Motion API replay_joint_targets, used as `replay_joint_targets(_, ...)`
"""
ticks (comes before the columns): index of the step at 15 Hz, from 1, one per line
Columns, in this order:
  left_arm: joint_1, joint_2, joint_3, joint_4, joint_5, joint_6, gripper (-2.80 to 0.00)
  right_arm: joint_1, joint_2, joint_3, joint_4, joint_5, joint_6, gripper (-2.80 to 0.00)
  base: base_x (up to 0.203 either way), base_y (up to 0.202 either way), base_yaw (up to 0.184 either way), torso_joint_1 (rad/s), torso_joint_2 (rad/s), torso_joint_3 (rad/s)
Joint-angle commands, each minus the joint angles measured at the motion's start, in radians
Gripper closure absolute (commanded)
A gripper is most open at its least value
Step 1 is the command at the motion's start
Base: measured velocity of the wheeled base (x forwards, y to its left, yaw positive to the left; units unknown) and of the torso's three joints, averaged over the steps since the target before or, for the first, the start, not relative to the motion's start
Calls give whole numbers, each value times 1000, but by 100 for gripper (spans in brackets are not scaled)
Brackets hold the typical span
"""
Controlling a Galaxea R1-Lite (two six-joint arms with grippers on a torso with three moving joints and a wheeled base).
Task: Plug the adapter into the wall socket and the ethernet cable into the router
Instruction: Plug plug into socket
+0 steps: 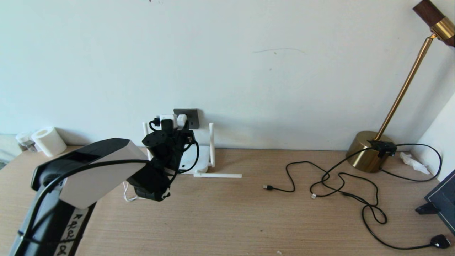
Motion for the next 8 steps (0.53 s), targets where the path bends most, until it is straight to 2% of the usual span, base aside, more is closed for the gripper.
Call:
replay_joint_targets(1,0,8,-3,-8,2,0,0,0,2,0,0,0,0,0,0,0,0,0,0,0)
replay_joint_targets(8,2,13,-3,-8,2,0,0,0,0,0,-1,0,0,0,0,0,0,0,0,0)
